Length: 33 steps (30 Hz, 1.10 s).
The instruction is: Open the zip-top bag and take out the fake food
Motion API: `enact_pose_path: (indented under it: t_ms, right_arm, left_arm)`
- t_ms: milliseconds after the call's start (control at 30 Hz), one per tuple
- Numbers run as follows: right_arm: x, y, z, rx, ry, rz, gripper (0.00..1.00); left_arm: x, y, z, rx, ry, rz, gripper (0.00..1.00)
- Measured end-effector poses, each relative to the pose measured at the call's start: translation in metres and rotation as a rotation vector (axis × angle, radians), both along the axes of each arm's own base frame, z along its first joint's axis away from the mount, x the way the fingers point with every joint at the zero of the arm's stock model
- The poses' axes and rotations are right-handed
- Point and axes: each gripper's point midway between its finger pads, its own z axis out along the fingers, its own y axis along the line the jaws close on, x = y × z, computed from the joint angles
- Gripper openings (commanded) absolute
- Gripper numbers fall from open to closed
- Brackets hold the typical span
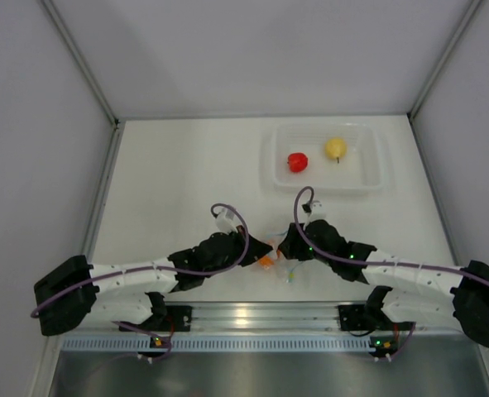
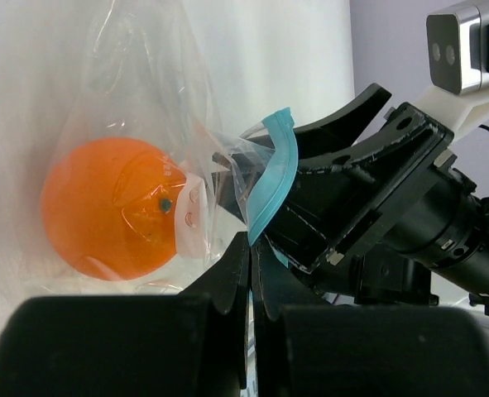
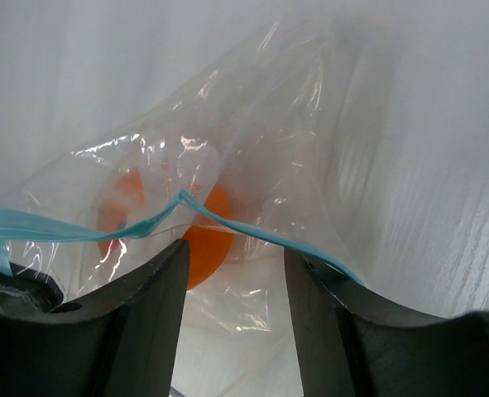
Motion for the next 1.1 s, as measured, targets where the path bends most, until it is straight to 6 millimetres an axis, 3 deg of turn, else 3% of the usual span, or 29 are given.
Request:
enact_pose_path:
  t_ms: [167,333,533,767,933,1100]
  right_arm:
    - [0.008,0.001,0.001,0.027,-0.004,-0.060,0.50]
    - [0.001,0.014,-0.004,0.089,0.021,-0.015,0.55]
    - [-0.011,0.036,0.011,0.180,0.025,0.104,0.60]
    - [-0.023,0.045,0.000,0.171,0.073,0.190,0.59]
    - [-0.024,0.054,0.004,0.236,0.073,0.200,0.59]
    - [-0.029,0.064,0.005,0.272,0.087,0.208,0.48]
  left_arm:
    - [-0.002,-0.004,0.008,0.005,-0.035,-0.035,0.00]
    - [-0.004,-0.015,0.029,-0.020,-0.083,-0.076,0.00]
    - [-0.004,-0.014,0.029,-0.016,-0.092,-0.079,0.00]
    - [-0.006,-0.013,0.033,-0.013,-0.110,-0.098,0.00]
    - [-0.008,-0.013,0.035,-0.015,-0.114,-0.103,0.00]
    - [-0.009,-0.012,0.029,-0.003,-0.105,-0.106,0.00]
